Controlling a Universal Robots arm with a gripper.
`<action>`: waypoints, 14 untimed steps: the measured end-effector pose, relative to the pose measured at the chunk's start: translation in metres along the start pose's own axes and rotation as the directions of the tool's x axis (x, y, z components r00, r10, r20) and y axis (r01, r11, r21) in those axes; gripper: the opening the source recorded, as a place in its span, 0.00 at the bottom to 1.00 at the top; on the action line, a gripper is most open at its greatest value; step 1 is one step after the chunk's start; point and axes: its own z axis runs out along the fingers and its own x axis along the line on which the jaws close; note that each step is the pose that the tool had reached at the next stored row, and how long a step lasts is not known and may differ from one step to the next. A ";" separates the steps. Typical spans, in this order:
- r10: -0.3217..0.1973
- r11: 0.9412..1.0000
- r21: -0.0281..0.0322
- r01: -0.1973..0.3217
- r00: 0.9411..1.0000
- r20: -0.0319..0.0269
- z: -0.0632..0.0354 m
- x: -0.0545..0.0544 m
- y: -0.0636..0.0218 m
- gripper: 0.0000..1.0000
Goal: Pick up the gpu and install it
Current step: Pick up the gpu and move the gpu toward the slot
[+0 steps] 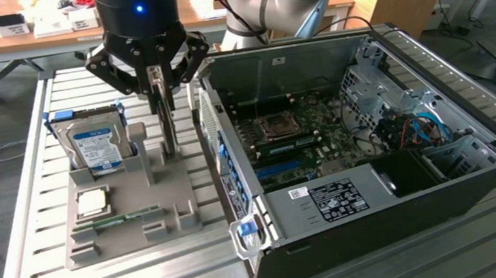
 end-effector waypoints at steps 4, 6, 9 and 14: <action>0.000 1.000 0.000 0.000 1.000 0.000 -0.0034 0.000 0.0003 0.27; 0.000 1.000 0.000 0.000 1.000 0.000 -0.0048 0.000 0.0004 0.27; 0.000 1.000 0.000 0.000 1.000 0.000 -0.0065 0.000 0.0005 0.27; 0.000 1.000 0.000 0.000 1.000 0.000 -0.0074 -0.001 0.0006 0.27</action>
